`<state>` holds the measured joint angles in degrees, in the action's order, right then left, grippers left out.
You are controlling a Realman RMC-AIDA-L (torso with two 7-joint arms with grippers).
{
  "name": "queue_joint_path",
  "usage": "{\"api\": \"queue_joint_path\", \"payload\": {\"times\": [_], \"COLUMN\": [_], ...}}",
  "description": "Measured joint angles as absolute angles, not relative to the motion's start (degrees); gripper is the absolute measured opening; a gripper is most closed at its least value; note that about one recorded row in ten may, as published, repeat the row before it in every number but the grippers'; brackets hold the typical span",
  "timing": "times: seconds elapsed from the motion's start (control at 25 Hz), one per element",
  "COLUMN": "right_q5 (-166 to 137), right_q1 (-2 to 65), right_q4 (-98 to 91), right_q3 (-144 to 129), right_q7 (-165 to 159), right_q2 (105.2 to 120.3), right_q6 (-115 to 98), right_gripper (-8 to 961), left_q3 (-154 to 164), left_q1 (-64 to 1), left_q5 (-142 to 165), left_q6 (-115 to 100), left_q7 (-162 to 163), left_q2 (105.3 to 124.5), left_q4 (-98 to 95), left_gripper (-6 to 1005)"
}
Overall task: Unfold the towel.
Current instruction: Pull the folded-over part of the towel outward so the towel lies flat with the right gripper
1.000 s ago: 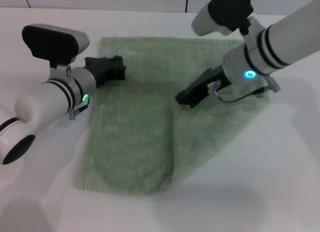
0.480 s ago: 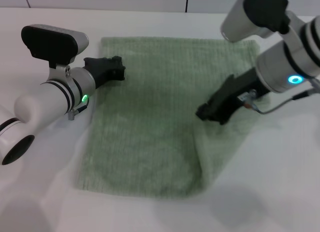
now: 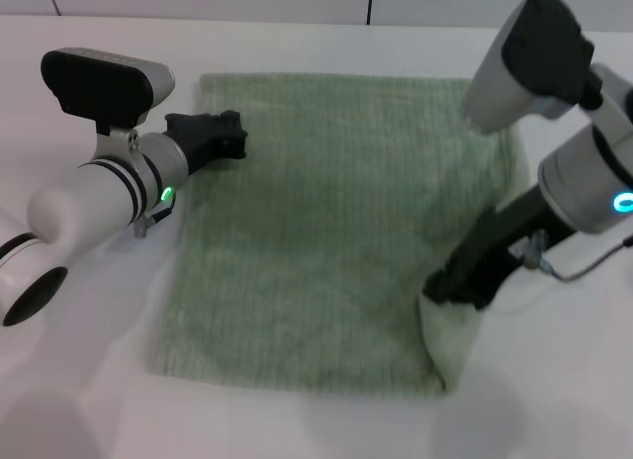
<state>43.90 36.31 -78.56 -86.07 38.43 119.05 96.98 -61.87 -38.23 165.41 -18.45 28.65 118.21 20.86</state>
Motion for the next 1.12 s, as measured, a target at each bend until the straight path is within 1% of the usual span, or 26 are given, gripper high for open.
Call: {"api": "queue_joint_path", "payload": {"times": [0.2,0.44,0.64,0.88,1.12], "right_q5": [42.8,43.2,43.3,43.2,43.7], "right_q1": [36.4,36.8,36.5,36.3,36.4], "right_q4": [-77.6,-78.1,-79.8,-81.8,-79.3], "right_q3": [-88.1,-86.9,-86.2,-85.1,-85.0], "right_q7": [37.6,38.8,39.4,39.6,40.5], "right_q2": [118.93,118.84,118.87,118.9,118.94], "right_q6": [97.8,97.8,97.6,97.5,97.2], "right_gripper": [36,140,364,437,438], "left_q3": [-62.0,-62.0,-62.0,-62.0,-62.0], "left_q1": [-37.4,-37.4,-37.2,-37.1,-36.9], "left_q5": [165.4,165.4,165.4,165.4,165.4], "left_q6": [-18.4,-18.3,-18.3,-18.3,-18.3], "left_q7": [28.7,28.7,28.7,28.7,28.7], "left_q2": [118.12,118.06,118.03,118.03,118.03], "left_q4": [22.3,22.4,22.4,22.4,22.8], "left_gripper": [16,16,16,17,16]}}
